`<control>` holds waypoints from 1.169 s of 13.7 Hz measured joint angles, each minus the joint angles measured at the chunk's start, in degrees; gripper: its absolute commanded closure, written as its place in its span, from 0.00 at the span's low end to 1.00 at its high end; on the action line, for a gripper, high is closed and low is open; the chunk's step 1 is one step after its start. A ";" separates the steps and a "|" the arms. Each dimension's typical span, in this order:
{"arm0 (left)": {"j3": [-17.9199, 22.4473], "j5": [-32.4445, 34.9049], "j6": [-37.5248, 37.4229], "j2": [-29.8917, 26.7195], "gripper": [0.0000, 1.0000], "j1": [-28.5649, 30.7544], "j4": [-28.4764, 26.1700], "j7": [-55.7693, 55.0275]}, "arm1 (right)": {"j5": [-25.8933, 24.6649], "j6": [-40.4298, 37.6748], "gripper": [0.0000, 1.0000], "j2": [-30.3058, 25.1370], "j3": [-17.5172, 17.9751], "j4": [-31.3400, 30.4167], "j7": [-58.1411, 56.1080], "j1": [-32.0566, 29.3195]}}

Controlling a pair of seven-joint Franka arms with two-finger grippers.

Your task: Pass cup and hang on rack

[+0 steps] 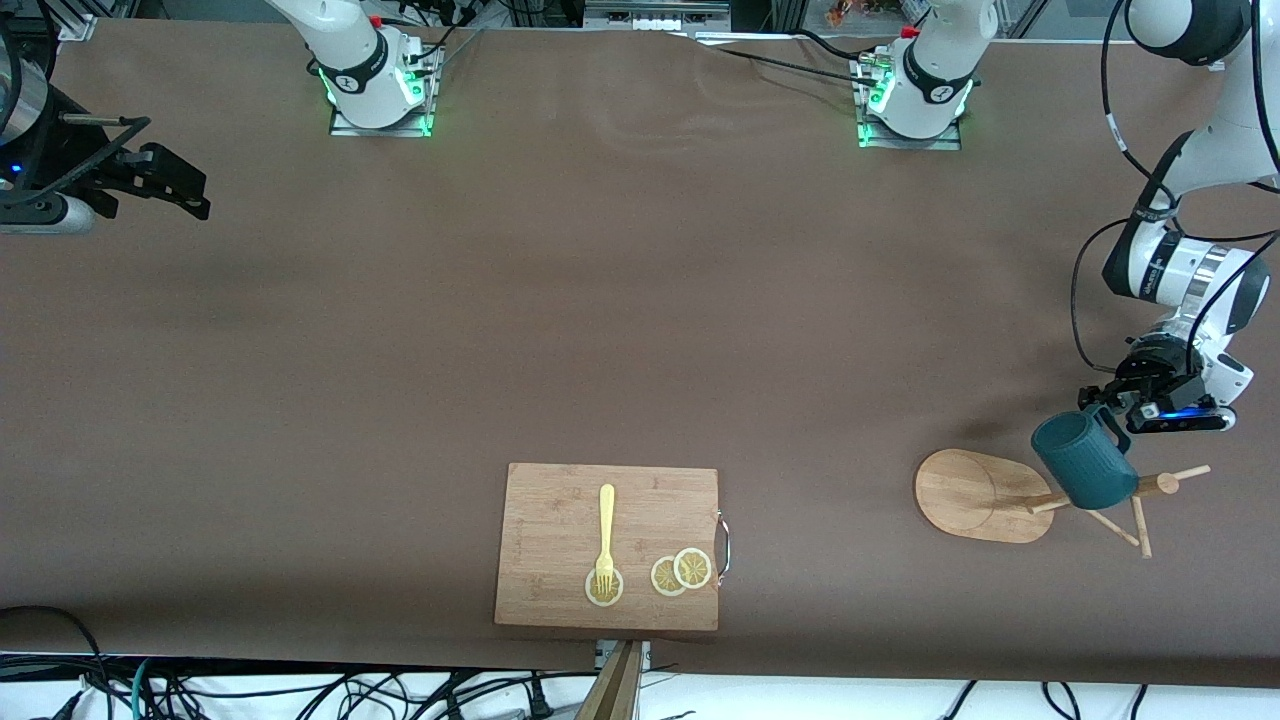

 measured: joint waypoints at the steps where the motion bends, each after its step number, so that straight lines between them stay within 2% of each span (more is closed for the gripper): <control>1: 0.40 0.11 -0.03 0.01 0.00 0.11 0.06 0.00 | 0.02 0.00 0.00 0.00 0.00 0.00 0.00 0.00; 4: 1.85 2.99 -1.68 0.00 0.00 0.23 0.26 0.29 | 0.03 0.08 0.00 0.01 0.00 0.00 0.00 0.00; 7: 3.01 11.08 -2.91 -0.01 0.00 0.29 0.53 4.20 | 0.04 0.20 0.00 0.02 -0.07 0.00 0.00 -0.02; 11: 4.03 28.61 -9.07 -1.87 0.00 0.64 1.55 7.16 | 0.06 0.02 0.00 0.02 -0.14 0.00 0.00 -0.07; 14: 3.93 43.82 -12.13 -8.47 0.00 0.49 2.71 7.32 | 0.08 -0.35 0.00 0.02 -0.18 0.00 0.00 -0.08; 16: 3.59 54.11 -12.60 -13.81 0.00 -0.57 5.36 7.14 | 0.10 -0.38 0.00 0.02 -0.20 0.00 0.00 -0.09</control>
